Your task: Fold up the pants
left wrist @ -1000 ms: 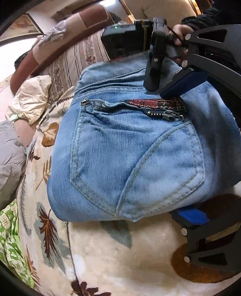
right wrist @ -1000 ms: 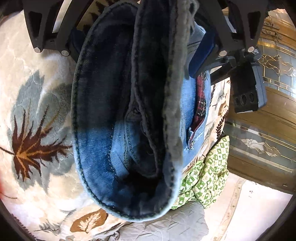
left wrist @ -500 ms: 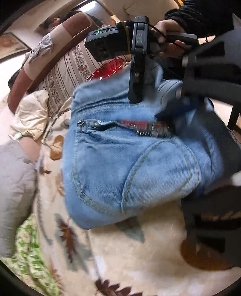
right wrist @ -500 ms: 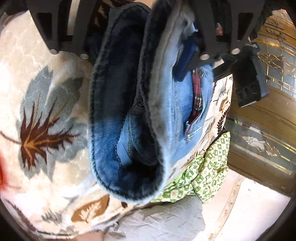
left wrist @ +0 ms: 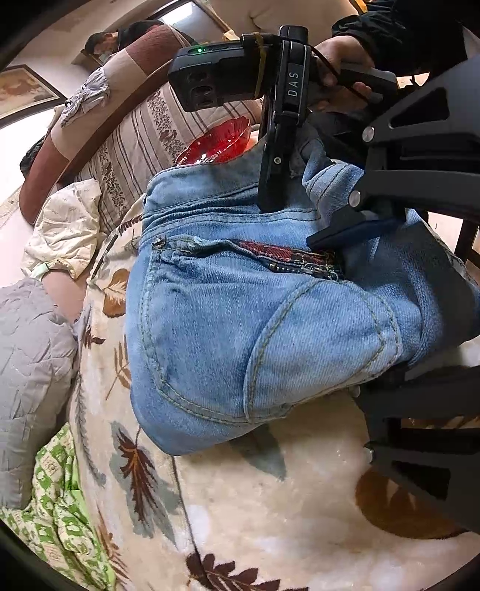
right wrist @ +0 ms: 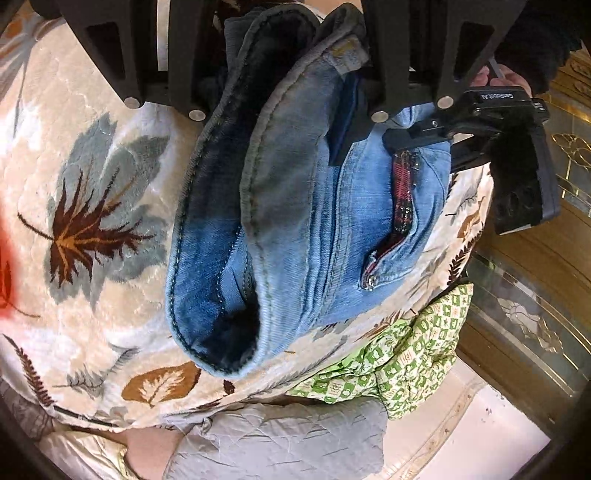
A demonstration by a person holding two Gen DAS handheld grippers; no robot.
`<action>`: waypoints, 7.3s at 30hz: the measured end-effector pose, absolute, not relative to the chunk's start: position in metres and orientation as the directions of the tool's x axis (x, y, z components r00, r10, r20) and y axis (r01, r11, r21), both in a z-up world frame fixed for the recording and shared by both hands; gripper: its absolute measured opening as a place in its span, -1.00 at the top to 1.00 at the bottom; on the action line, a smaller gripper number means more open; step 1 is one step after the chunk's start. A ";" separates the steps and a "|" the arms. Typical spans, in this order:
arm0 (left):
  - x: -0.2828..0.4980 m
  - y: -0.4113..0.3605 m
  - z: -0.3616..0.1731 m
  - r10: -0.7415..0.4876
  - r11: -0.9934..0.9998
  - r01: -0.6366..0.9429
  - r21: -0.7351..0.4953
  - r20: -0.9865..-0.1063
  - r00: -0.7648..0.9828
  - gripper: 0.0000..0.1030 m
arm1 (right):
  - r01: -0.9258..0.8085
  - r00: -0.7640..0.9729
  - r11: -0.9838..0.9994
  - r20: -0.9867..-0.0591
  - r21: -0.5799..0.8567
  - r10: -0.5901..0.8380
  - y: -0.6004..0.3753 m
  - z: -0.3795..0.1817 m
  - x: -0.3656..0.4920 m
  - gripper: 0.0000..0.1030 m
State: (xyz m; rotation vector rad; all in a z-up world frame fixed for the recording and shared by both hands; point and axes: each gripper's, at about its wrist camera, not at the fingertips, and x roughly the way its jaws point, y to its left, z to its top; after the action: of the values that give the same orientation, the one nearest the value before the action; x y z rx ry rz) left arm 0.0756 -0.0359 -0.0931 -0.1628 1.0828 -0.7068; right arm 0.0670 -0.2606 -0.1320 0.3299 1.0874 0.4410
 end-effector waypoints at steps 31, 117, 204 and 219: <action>0.204 0.019 -0.109 -0.510 0.839 0.394 -0.376 -0.796 0.326 0.05 | -0.228 0.414 0.874 -0.770 0.429 0.485 -0.184 -0.144 0.204 0.23; 0.103 0.023 -0.093 -0.333 0.942 0.145 -0.303 -0.792 0.512 0.36 | -0.407 0.545 0.902 -0.755 0.141 0.364 -0.220 -0.119 0.116 0.73; 0.123 0.039 -0.088 -0.316 0.931 0.324 -0.170 -0.819 0.480 0.58 | -0.372 0.501 0.913 -0.792 0.168 0.349 -0.217 -0.119 0.150 0.70; 0.175 0.067 -0.061 -0.474 0.872 0.140 -0.469 -0.738 0.480 -0.61 | -0.278 0.500 0.864 -0.705 0.421 0.504 -0.256 -0.073 0.173 -0.56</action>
State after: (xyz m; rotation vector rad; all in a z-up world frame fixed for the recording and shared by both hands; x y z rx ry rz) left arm 0.1748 0.0665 -0.0610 -0.3710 1.0057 -0.3847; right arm 0.1729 -0.2558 -0.0729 0.2671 0.9356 0.4794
